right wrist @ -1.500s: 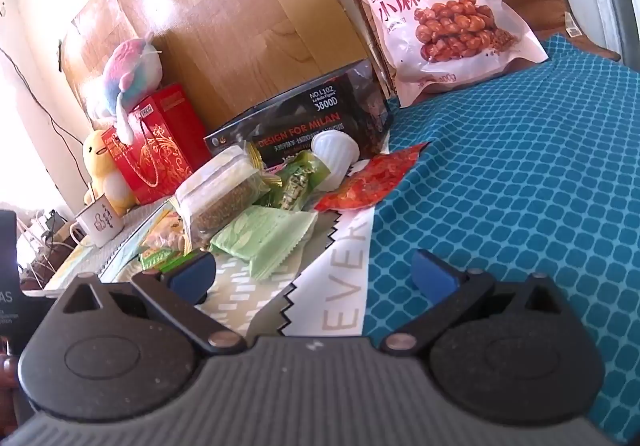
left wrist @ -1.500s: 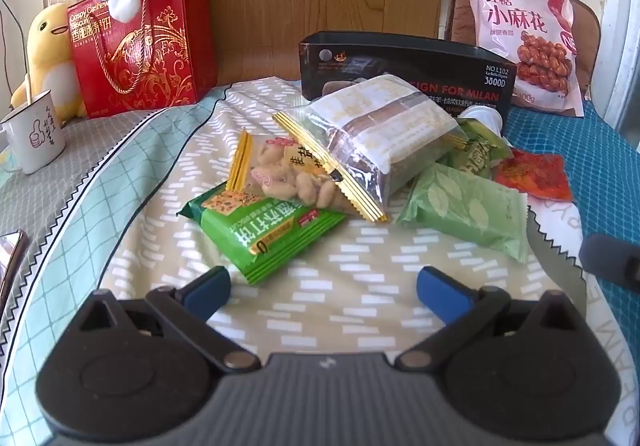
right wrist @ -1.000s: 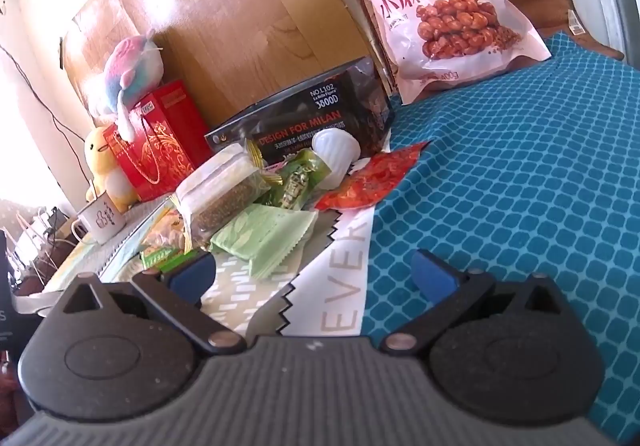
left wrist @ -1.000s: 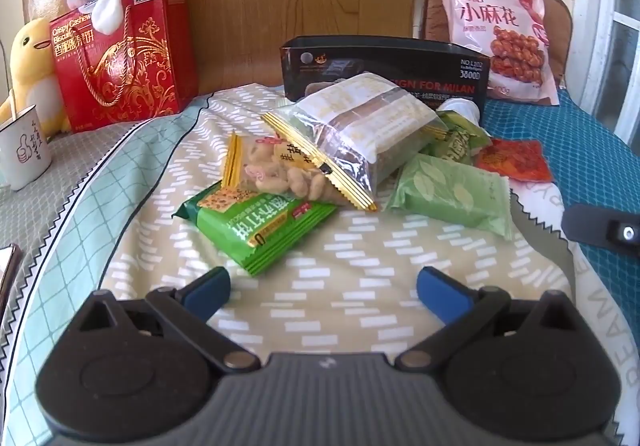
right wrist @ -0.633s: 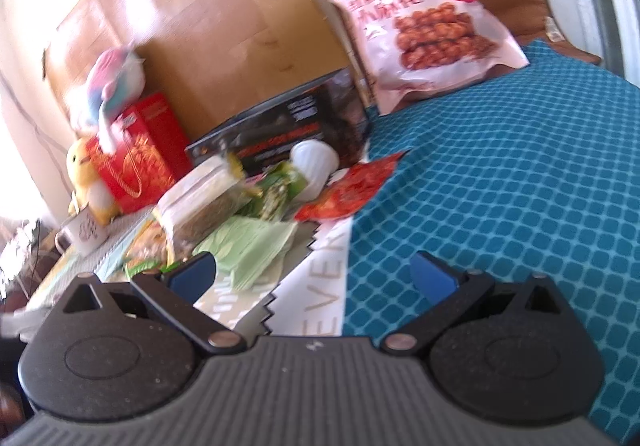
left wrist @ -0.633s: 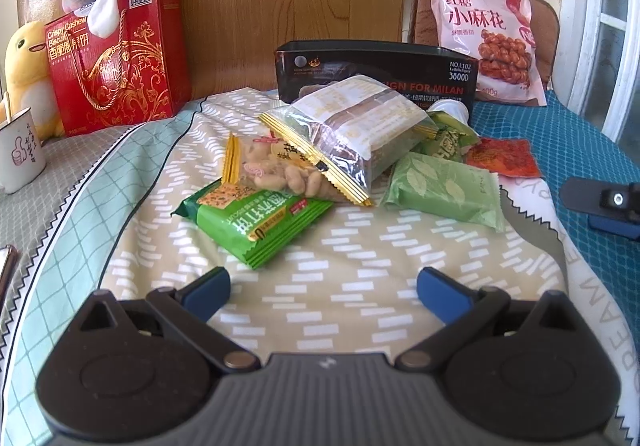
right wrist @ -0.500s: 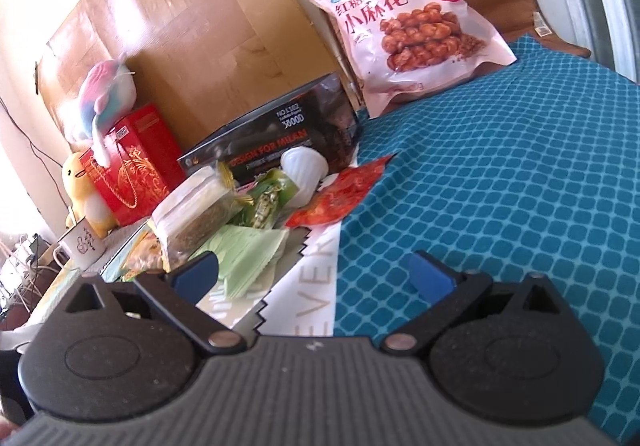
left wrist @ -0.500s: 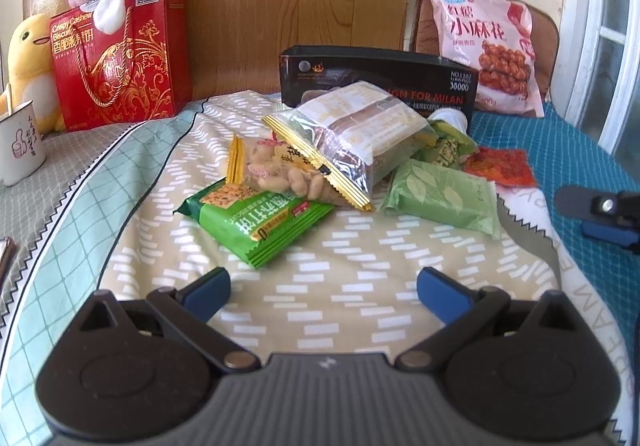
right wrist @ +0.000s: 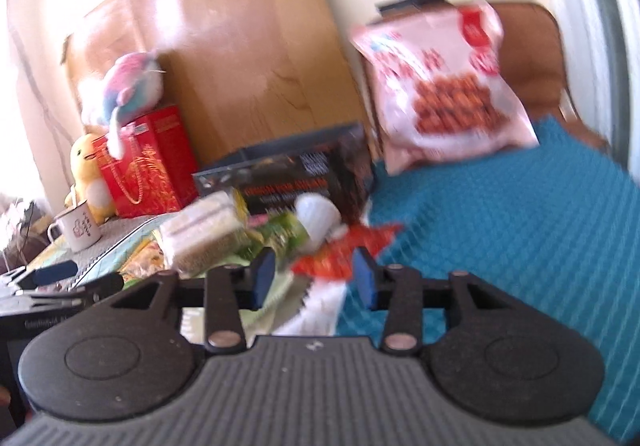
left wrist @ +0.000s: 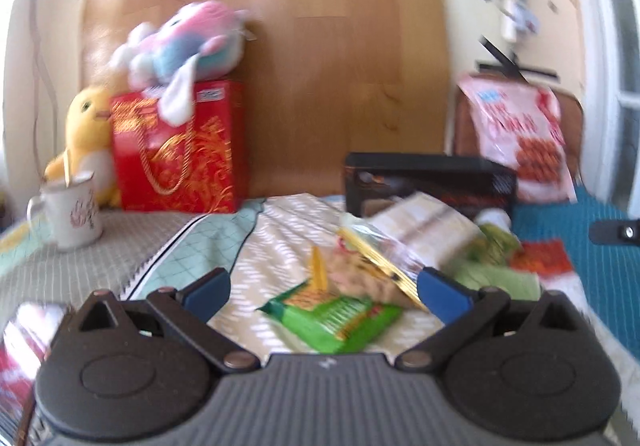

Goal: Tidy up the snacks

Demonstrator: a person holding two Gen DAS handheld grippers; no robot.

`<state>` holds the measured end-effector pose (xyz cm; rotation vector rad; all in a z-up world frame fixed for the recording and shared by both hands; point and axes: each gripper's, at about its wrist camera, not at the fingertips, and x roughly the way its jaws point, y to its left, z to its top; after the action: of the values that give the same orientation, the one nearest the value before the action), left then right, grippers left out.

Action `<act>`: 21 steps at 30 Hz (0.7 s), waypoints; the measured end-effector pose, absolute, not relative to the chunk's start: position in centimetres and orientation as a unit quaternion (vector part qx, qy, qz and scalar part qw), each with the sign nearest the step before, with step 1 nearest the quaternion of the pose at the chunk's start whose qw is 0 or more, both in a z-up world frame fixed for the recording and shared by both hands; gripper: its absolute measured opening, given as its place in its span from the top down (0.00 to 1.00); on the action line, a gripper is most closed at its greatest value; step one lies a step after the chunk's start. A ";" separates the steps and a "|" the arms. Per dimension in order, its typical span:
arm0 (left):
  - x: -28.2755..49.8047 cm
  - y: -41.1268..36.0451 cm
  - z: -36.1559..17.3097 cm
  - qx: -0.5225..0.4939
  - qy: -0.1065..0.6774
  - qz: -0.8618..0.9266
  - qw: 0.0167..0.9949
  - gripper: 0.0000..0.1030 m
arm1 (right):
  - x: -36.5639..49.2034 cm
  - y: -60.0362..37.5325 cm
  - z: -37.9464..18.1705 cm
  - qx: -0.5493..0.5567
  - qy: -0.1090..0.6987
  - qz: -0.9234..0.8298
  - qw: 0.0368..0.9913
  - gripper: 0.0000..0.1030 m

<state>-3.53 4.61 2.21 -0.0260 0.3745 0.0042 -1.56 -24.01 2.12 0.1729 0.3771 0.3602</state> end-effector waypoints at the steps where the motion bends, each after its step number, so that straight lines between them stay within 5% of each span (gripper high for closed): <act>1: -3.2 5.2 2.1 -0.027 0.198 0.005 0.980 0.00 | -1.3 -23.7 2.5 0.075 0.182 0.189 0.962 0.57; 13: -4.0 6.5 1.6 -0.066 0.189 0.010 0.980 0.01 | 6.8 -16.5 4.1 -0.019 0.226 0.324 0.918 0.47; 21: -4.4 6.6 1.7 -0.064 0.178 0.010 0.982 0.01 | 14.2 -14.3 4.3 0.040 0.328 0.314 0.890 0.47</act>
<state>-4.41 6.56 1.74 -0.1290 0.3581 0.0207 14.16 -14.27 4.26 0.0828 0.6802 0.6527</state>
